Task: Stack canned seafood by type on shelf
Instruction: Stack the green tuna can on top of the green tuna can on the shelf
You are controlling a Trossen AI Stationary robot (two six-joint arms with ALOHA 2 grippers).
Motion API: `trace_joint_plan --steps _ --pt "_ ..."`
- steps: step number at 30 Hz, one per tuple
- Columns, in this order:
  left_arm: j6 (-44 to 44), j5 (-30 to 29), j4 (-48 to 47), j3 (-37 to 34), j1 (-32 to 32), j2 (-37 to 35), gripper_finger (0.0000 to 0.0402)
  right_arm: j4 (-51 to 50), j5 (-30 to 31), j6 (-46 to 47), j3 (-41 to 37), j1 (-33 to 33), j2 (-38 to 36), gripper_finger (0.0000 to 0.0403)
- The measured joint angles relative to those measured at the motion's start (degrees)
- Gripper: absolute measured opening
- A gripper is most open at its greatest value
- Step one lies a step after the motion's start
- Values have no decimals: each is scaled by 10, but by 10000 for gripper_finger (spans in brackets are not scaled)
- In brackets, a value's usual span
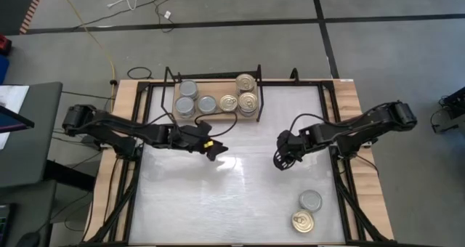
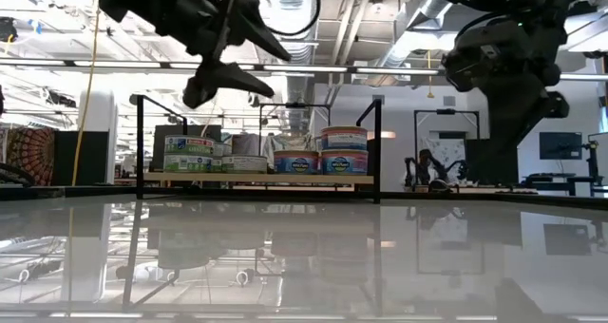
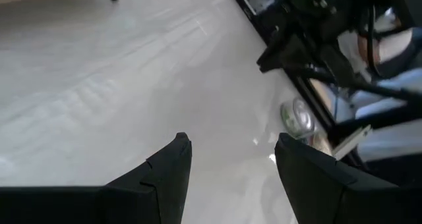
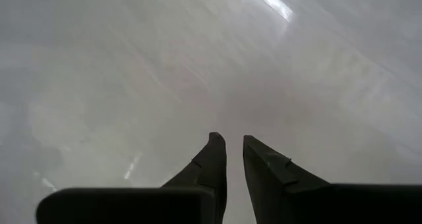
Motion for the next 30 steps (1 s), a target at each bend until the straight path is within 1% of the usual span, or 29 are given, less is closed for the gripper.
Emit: trace_joint_plan --steps 4,8,15,20,23,27,30 --pt "36 -12 -36 0 -2 -33 209 -59 0 31 24 21 -1 72" --pt "66 -24 -73 0 -2 -71 209 -110 0 81 55 59 -2 57" --pt "108 -28 -123 0 -1 -117 209 -121 -3 237 65 161 2 30" --pt "103 -28 -142 0 -1 -120 209 -128 -6 343 65 232 2 21" --pt "100 -24 -147 0 -1 -120 209 -135 -25 418 65 277 4 23" --pt "108 -24 -150 0 -1 -120 209 -138 -51 511 66 327 27 23" --pt "104 -26 -149 0 1 -120 209 -128 -78 546 66 348 56 22"
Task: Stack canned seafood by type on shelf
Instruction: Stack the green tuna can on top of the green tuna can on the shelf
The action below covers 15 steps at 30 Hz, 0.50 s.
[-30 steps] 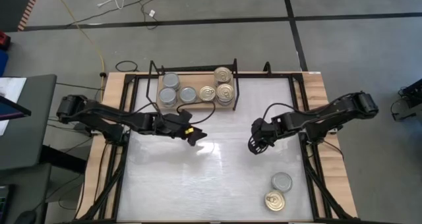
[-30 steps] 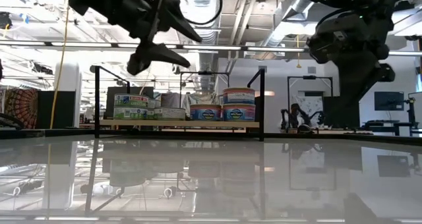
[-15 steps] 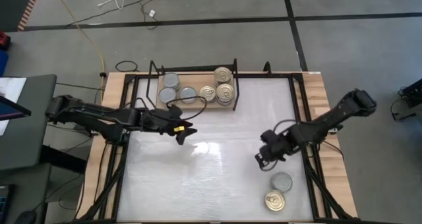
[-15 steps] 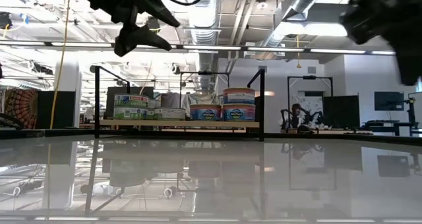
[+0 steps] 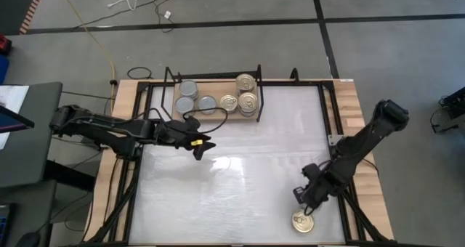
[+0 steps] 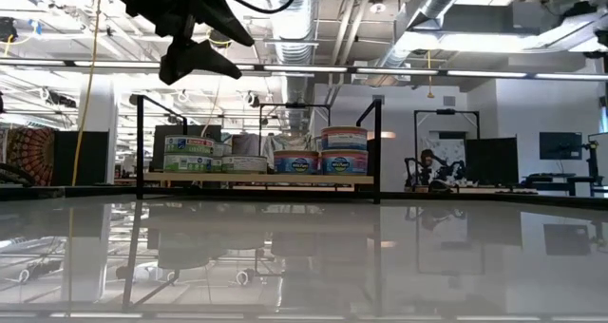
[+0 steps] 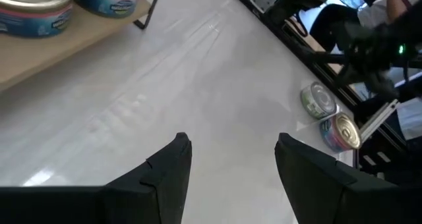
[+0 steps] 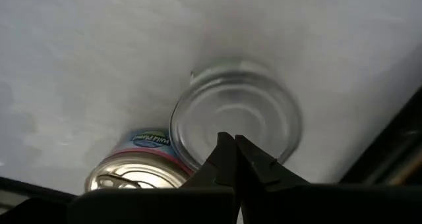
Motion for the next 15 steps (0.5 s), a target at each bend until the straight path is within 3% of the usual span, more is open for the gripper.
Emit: trace_joint_plan --steps 8,15 --pt "-6 6 3 0 5 0 209 64 -17 -1 0 6 95 22" --pt "-14 7 4 0 5 0 209 122 -21 -172 4 -100 148 22"
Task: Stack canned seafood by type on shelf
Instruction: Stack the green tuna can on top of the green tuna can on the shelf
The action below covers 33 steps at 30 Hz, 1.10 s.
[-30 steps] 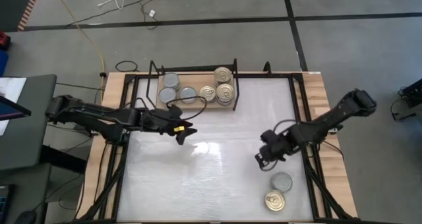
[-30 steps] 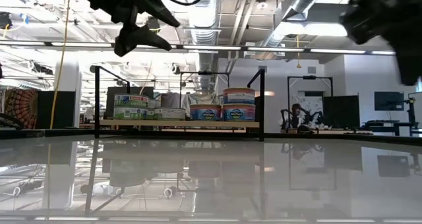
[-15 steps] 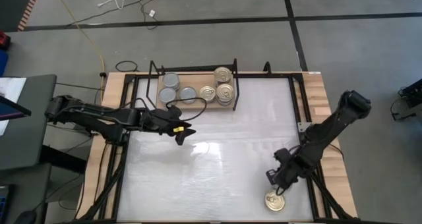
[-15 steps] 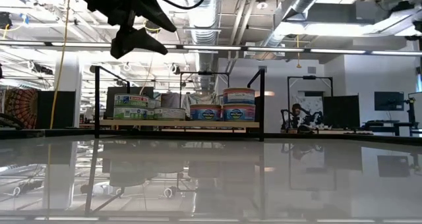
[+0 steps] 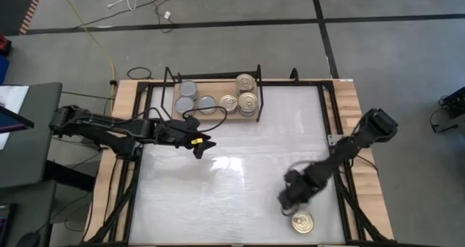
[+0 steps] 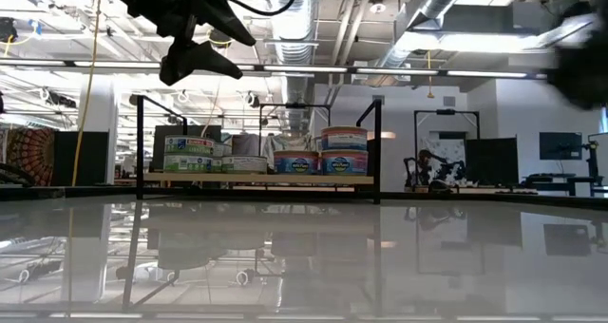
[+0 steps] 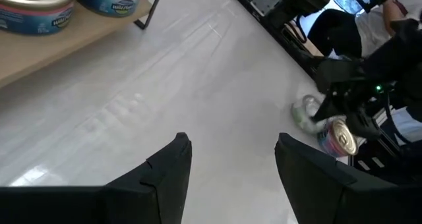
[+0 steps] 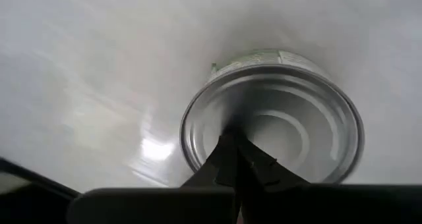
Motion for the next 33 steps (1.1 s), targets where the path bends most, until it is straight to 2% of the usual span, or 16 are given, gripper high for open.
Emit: trace_joint_plan --steps 8,12,17,21,24,27,30,33 --pt "-17 0 0 0 0 0 209 197 143 -220 10 -156 13 22" --pt "-18 0 -1 0 0 0 209 274 148 -308 37 -209 16 22" --pt "-30 0 0 0 -1 0 209 267 135 -381 72 -220 -16 22" --pt "-43 -5 1 0 -14 3 209 180 133 -384 73 -209 -78 22" --pt "-58 -37 0 0 -32 9 209 77 144 -365 57 -190 -125 22" --pt "-79 -66 2 0 -46 18 209 17 152 -326 17 -167 -185 22" --pt "-97 -73 18 0 -54 32 209 13 180 -269 -44 -146 -254 22" --pt "-106 -67 53 0 -64 65 209 50 214 -233 -109 -138 -312 22"
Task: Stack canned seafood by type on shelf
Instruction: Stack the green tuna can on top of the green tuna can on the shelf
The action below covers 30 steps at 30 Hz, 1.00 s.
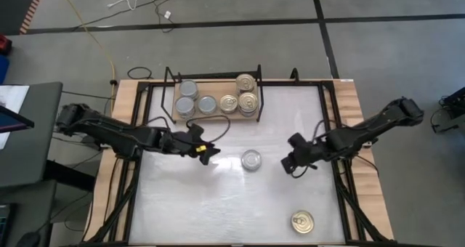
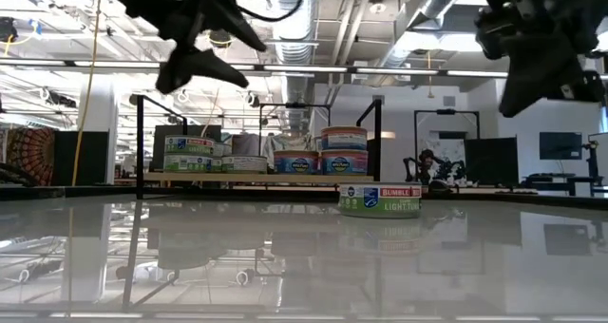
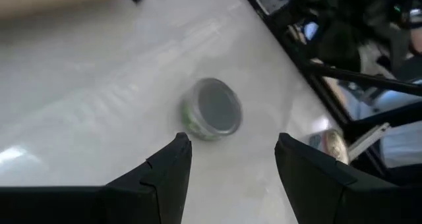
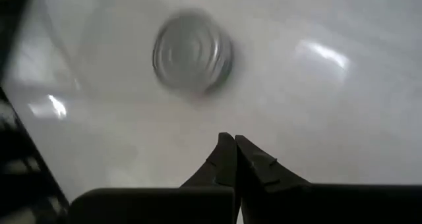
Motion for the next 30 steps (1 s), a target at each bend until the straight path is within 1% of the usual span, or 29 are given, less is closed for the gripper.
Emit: trace_joint_plan --steps 2,5,10,12,16,18,22,26,28,30 --pt "-14 2 42 0 -8 37 209 46 36 18 -36 -1 -29 23" --pt "-40 3 98 0 -16 100 209 105 84 28 -77 -15 -40 27" --pt "-145 0 192 3 -10 181 209 171 93 25 -100 -51 -23 47" --pt "-168 -1 199 11 -11 205 209 188 93 5 -100 -58 -11 58" --pt "-195 -1 202 50 -11 256 209 238 91 -48 -100 -66 19 86" --pt "-196 -1 203 82 -11 292 209 255 89 -73 -99 -68 39 104" --pt "-207 3 195 145 -11 345 209 281 63 -80 -99 -67 71 144" --pt "-218 3 127 193 -11 357 209 264 31 -80 -100 -67 81 188" --pt "-218 2 70 209 -11 357 209 263 19 -92 -99 -67 79 202" --pt "-221 1 35 223 -11 357 209 254 18 -94 -99 -67 75 211"
